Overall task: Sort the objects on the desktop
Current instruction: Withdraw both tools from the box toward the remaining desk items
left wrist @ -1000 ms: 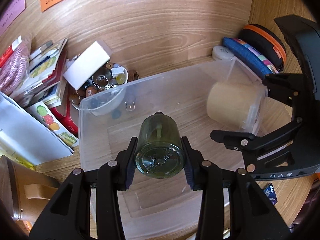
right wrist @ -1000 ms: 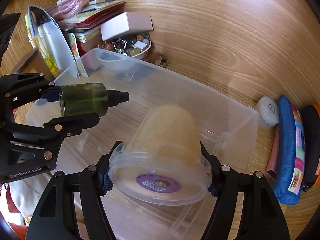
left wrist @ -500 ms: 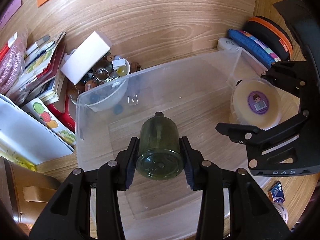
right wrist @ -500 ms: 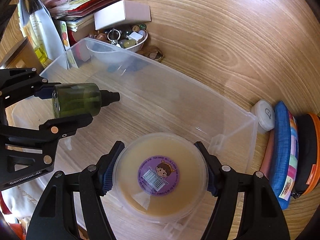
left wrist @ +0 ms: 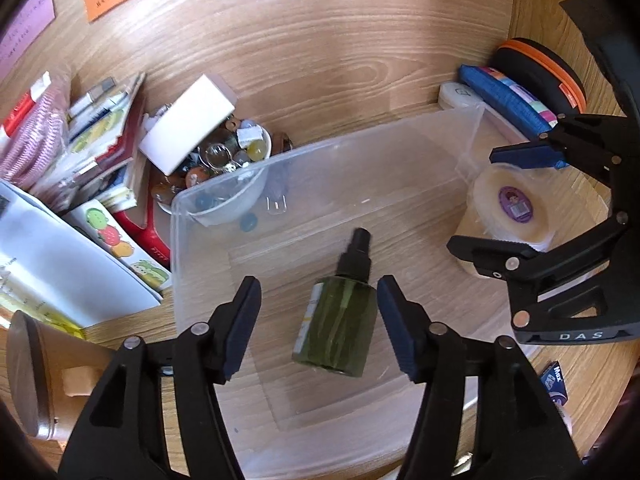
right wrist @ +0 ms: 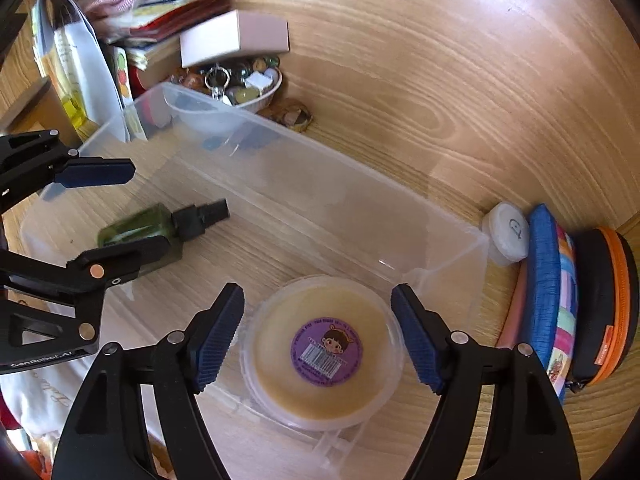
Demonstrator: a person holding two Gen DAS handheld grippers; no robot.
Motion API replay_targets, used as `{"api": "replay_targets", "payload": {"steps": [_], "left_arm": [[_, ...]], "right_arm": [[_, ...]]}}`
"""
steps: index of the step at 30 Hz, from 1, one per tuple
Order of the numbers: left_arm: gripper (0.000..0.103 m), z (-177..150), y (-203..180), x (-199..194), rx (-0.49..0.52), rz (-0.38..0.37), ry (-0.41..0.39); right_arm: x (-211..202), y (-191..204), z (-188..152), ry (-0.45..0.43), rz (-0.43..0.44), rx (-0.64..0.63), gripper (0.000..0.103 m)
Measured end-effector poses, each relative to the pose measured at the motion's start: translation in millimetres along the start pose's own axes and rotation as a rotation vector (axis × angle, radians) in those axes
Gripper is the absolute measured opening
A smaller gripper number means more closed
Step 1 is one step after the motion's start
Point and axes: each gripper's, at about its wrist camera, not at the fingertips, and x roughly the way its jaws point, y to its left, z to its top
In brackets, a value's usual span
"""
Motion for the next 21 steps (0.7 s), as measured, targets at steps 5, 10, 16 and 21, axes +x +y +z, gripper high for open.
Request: {"api": "replay_targets", "payload": {"steps": [5,10,16,21], "left_arm": [[0.069,-0.4,-0.6,-19.8,0.010,0.037,-0.045],[0.074,-4.0,-0.3,-46.2,0.005,0.058,-0.096],[0.084,-11.1,-2.1,-80.5,0.004,0.091,-0.166],[0.089,-23.0,-6.3,-106.5,-0.003,0.100,-0.215]], "right_arm": [[-18.2,-0.1,-6.0,-0.039,-0.009,0.015,0.073],[-31.8,1.6,-4.0,-0.086,0.005,0.056,0.077],[-57.4,1.3,-14.8,-0.143,0.011,0.079,0.079],[-84.9,7.3,-29.4,-0.194,0.010,0.083,0.080]]}}
